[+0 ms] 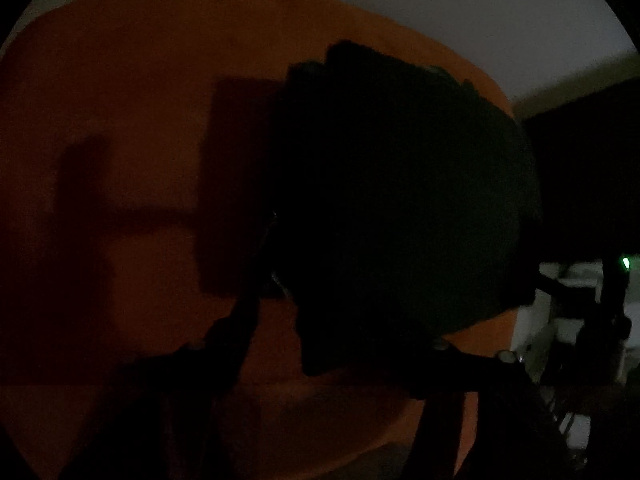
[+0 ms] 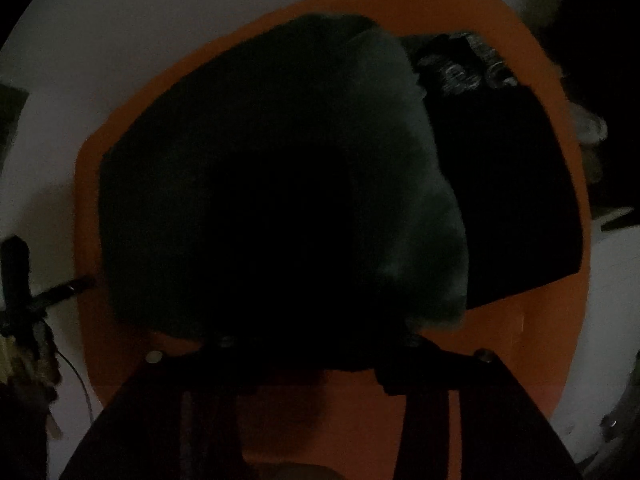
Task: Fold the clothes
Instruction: 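Press the placed bundle flat with both tools and open them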
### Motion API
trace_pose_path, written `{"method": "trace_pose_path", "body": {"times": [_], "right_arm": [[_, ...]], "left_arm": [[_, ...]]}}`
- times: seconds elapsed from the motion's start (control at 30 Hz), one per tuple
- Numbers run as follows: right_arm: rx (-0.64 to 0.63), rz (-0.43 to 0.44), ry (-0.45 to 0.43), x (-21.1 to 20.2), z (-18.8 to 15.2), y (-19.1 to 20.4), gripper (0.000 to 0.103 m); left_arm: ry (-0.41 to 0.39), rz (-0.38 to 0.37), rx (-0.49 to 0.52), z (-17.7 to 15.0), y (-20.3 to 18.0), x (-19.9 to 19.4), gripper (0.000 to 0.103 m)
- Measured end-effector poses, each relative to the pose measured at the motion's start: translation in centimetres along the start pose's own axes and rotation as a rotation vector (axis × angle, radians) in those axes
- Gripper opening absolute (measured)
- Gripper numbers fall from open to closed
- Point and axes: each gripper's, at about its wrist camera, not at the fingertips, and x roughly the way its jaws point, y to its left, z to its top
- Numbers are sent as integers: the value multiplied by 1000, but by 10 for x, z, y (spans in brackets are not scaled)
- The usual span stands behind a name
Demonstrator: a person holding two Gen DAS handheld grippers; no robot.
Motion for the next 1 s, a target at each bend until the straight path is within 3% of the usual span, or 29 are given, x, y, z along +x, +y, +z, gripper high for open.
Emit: {"method": "trace_pose_path", "body": {"times": [0.07,0.1,0.13,0.2,0.3,0.37,0.4,0.43,0.5,0.57,0.63,0.73,0.8,0.9,1.0], "right_arm": [[-35,-35,4,8,-4,4,41],[-49,-51,4,10,-5,5,26],[-47,-57,-2,10,-6,4,14],[-19,-42,-22,1,-8,-2,14],[-3,-49,-18,-13,-16,-13,14],[7,-71,6,-18,-21,-21,27],[16,-63,18,-17,-23,-24,42],[26,-54,27,-17,-25,-27,48],[45,-29,34,-12,-30,-32,48],[50,-19,38,-6,-34,-34,32],[95,21,19,-8,-39,-44,18],[180,109,-23,-20,-47,-66,16],[155,111,-49,-30,-55,-71,16],[70,21,-78,-45,-66,-64,19],[107,86,-106,-57,-84,-66,28]], "left_arm": [[31,-1,8,-3,-14,14,64],[36,5,9,-4,-17,22,57],[32,12,9,-5,-17,30,27],[38,20,-20,-6,-16,33,22],[24,-6,-77,-5,-8,32,23],[34,-45,-107,-7,-4,30,26],[43,-64,-118,-7,-3,30,34],[54,-81,-119,-4,-5,34,47],[53,-63,-102,-1,-10,39,53],[56,-69,-105,2,-21,48,52],[52,-94,-132,6,-20,57,16],[57,-131,-182,11,-17,62,16],[43,-137,-178,12,-19,57,17],[-6,-98,-198,8,-19,37,18],[-37,-164,-285,-2,-11,25,28]]}}
